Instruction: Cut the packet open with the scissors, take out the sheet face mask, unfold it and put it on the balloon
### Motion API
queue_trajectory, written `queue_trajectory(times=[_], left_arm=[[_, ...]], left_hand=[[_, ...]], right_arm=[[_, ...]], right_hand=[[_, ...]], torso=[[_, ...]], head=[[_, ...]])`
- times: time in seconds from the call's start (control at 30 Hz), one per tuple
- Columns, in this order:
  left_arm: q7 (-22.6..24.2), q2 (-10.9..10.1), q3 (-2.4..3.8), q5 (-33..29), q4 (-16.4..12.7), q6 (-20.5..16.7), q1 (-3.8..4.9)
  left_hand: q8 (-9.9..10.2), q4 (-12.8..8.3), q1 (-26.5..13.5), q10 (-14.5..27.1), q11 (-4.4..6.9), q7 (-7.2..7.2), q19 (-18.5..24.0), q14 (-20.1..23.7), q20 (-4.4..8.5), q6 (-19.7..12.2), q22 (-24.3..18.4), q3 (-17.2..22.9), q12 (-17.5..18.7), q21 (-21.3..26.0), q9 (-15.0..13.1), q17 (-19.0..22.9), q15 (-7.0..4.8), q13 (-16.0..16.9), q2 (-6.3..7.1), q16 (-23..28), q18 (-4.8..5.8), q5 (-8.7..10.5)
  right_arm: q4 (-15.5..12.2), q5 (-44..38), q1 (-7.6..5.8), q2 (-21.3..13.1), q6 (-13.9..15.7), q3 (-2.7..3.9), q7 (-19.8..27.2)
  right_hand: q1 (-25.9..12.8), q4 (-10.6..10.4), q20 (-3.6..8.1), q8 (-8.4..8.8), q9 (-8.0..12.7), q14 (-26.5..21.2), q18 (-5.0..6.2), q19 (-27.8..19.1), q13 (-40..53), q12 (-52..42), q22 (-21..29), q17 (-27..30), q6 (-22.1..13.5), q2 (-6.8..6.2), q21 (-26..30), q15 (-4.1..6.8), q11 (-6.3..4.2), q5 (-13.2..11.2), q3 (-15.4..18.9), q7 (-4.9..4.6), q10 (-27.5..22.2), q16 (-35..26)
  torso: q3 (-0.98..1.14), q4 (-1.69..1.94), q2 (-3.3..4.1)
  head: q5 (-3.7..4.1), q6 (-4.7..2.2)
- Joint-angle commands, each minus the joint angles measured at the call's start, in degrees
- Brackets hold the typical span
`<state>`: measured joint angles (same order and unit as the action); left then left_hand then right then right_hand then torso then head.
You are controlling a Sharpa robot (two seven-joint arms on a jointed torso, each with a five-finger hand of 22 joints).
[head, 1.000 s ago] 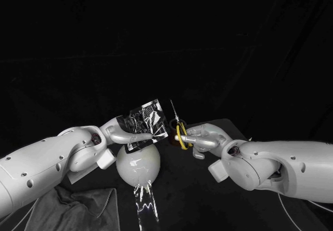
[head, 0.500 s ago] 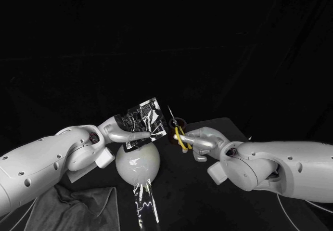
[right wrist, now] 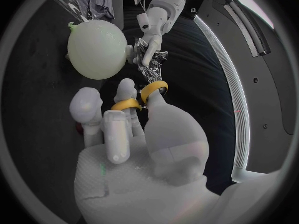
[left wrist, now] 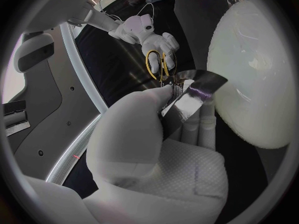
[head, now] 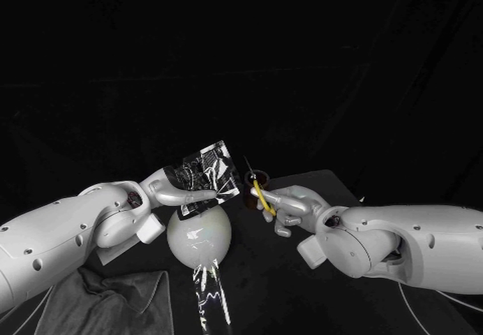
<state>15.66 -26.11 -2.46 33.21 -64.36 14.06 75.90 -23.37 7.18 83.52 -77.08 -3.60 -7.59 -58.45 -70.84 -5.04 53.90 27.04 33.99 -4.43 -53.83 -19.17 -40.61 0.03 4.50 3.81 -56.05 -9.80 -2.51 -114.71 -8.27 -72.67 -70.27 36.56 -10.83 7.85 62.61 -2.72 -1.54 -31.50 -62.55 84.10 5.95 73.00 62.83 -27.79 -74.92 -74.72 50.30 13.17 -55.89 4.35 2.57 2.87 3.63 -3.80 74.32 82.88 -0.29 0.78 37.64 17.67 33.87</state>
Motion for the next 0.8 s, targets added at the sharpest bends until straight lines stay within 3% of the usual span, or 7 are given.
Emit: queue_trajectory(times=[0.03, 0.2, 0.3, 0.4, 0.43, 0.63, 0.8], left_arm=[[0.2, 0.1, 0.06, -1.0, 0.0, -0.3, 0.05], [0.2, 0.1, 0.06, -1.4, 0.1, -0.4, 0.05], [0.2, 0.0, 0.06, -1.6, 0.1, -0.5, 0.05], [0.2, 0.0, 0.05, -1.8, 0.2, -0.6, 0.05], [0.2, 0.0, 0.05, -1.8, 0.2, -0.6, 0.05], [0.3, 0.0, 0.05, -2.0, 0.2, -0.7, 0.05], [0.3, 0.0, 0.05, -2.1, 0.3, -0.9, 0.05]], left_hand=[[-0.2, -0.4, -0.1, -0.1, -0.14, -0.33, 0.4, 0.1, -0.06, 0.2, 0.1, -0.1, 0.0, -0.3, -6.9, 0.3, -0.26, 0.1, -0.60, 0.4, -0.66, -0.23], [-0.2, -0.4, -0.1, -0.1, -0.14, -0.33, 0.4, 0.1, -0.06, 0.2, 0.1, -0.1, 0.0, -0.3, -6.9, 0.3, -0.26, 0.1, -0.60, 0.4, -0.66, -0.23], [-0.2, -0.4, -0.1, -0.1, -0.14, -0.33, 0.4, 0.1, -0.06, 0.2, 0.1, -0.1, 0.0, -0.3, -6.9, 0.3, -0.26, 0.1, -0.60, 0.4, -0.66, -0.23], [-0.2, -0.4, -0.2, -0.1, -0.16, -0.35, 0.4, 0.2, -0.06, 0.1, 0.1, -0.1, 0.1, -0.4, -6.9, 0.4, -0.25, 0.1, -0.61, 0.4, -0.66, -0.23], [-0.2, -0.4, -0.2, -0.1, -0.16, -0.35, 0.4, 0.2, -0.06, 0.1, 0.1, -0.1, 0.1, -0.4, -6.9, 0.4, -0.25, 0.1, -0.61, 0.4, -0.66, -0.23], [-0.2, -0.4, -0.2, -0.1, -0.16, -0.35, 0.4, 0.2, -0.06, 0.1, 0.1, -0.1, 0.1, -0.4, -6.9, 0.4, -0.25, 0.1, -0.61, 0.4, -0.66, -0.23], [-0.1, -0.4, -0.2, 0.0, -0.17, -0.37, 0.5, 0.2, -0.06, 0.1, 0.1, -0.1, 0.1, -0.4, -6.9, 0.4, -0.24, 0.1, -0.62, 0.4, -0.66, -0.23]], right_arm=[[-0.2, 1.6, 0.02, 0.0, 1.7, 0.04, 2.9], [0.0, 2.5, 0.02, -0.1, 2.7, 0.04, 4.1], [0.2, 3.5, 0.02, -0.3, 3.3, 0.04, 5.0], [0.4, 4.5, 0.02, -0.4, 3.4, 0.04, 6.0], [0.6, 5.0, 0.02, -0.4, 3.4, 0.04, 6.6], [1.0, 7.7, 0.02, -0.4, 1.4, 0.04, 9.4], [1.3, 9.9, 0.02, -0.3, -1.8, 0.04, 11.3]], right_hand=[[-4.0, 10.4, -2.18, 7.78, 3.1, -3.3, 3.52, -7.9, -13.1, -3.5, 1.6, 15.7, -6.3, -6.11, 13.1, -2.29, -0.19, 0.5, -64.4, -3.43, -1.7, -11.4], [-4.7, 12.7, -1.76, 5.83, 2.2, -4.8, 3.95, -10.0, -14.6, -2.0, 0.1, 19.4, -6.1, -7.95, 13.0, -2.08, -0.48, 6.0, -69.6, -3.16, -2.2, -14.2], [-6.7, 15.3, -1.08, 3.69, 1.2, -6.3, 4.41, -13.2, -16.0, -0.6, -2.0, 21.7, -4.9, -11.02, 11.8, -1.66, -0.93, 19.8, -74.4, -2.66, -2.6, -16.3], [-6.7, 19.4, -0.15, 2.22, 0.6, -8.7, 4.67, -16.7, -17.2, 0.7, -2.0, 26.1, -4.5, -12.07, 10.3, -0.93, -1.32, 26.1, -78.3, -2.13, -3.5, -20.0], [-6.1, 20.1, 0.75, 0.98, 0.0, -9.5, 4.77, -18.8, -18.0, 1.4, -2.0, 27.5, -4.3, -13.79, 7.7, 0.04, -1.90, 29.4, -80.3, -1.45, -3.7, -21.4], [0.3, 20.0, 0.60, -0.98, -0.7, -13.0, 4.76, -24.4, -21.5, 4.9, -1.8, 32.4, -7.6, -16.19, 1.6, -0.58, -1.43, 33.0, -80.6, -1.60, -6.6, -25.8], [3.6, 19.3, -1.53, -0.60, 0.4, -13.8, 4.60, -25.0, -24.4, 7.2, -1.0, 33.4, -10.0, -14.68, -0.4, -2.14, 0.13, 28.4, -78.6, -3.40, -8.8, -26.2]], torso=[[-0.02, -0.01, -0.01], [-0.02, 0.04, -0.03], [-0.04, 0.05, 0.01], [-0.05, 0.05, 0.00], [-0.05, 0.05, 0.00], [-0.07, 0.03, 0.02], [-0.05, 0.05, -0.01]], head=[[0.04, 0.10], [0.16, 0.27], [0.25, 0.27], [0.33, 0.30], [0.37, 0.32], [0.39, 0.35], [0.52, 0.46]])
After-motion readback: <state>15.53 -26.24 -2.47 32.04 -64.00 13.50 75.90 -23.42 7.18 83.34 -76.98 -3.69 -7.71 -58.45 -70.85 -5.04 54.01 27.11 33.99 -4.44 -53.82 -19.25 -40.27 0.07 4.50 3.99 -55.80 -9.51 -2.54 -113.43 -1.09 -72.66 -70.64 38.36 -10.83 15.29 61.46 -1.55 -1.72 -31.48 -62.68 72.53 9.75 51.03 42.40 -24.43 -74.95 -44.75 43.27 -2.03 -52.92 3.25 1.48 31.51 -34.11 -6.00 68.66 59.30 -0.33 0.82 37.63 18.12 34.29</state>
